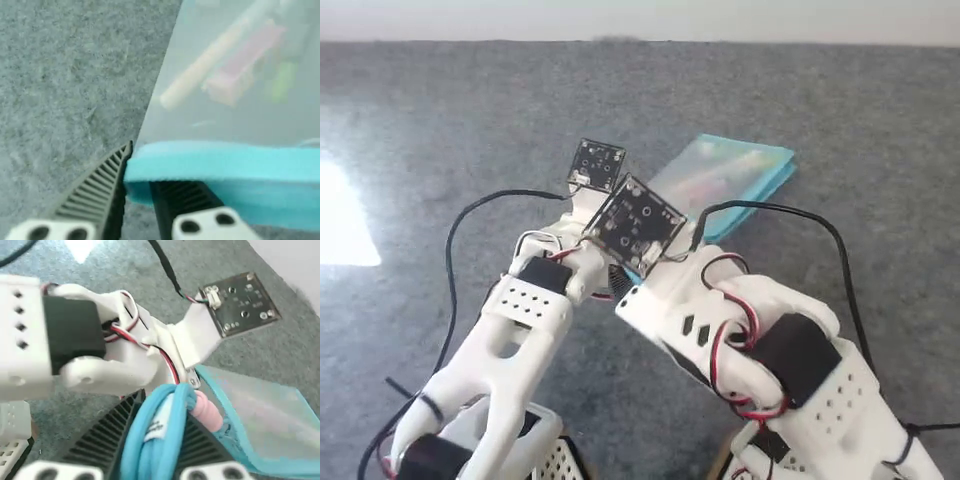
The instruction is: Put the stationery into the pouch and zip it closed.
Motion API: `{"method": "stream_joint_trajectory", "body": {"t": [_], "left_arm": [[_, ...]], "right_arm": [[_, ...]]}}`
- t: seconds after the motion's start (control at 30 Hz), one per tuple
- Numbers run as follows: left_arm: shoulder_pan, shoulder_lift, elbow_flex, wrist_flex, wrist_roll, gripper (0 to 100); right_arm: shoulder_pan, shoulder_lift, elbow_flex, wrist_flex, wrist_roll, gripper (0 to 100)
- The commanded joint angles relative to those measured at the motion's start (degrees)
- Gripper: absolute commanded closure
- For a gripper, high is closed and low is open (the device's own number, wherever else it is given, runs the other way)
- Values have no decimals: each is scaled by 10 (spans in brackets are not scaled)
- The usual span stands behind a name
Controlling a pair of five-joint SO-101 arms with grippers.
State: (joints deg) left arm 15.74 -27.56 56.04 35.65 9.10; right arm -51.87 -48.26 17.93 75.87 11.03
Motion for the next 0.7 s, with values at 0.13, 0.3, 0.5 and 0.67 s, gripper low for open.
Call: {"method": "stream_joint_trajectory", "body": {"t": [0.13, 0.3, 0.5, 0.67], "left_arm": [[35, -4, -6, -15, 5, 989], [-24, -17, -37, 30, 7, 989], [-167, -84, -58, 65, 25, 989], [-276, -110, -35, 63, 4, 989]], "right_arm": [[-43, -22, -61, 25, 23, 991], [51, -33, -51, 77, 45, 991], [74, -39, 68, 82, 104, 989], [95, -30, 156, 15, 113, 987]]}}
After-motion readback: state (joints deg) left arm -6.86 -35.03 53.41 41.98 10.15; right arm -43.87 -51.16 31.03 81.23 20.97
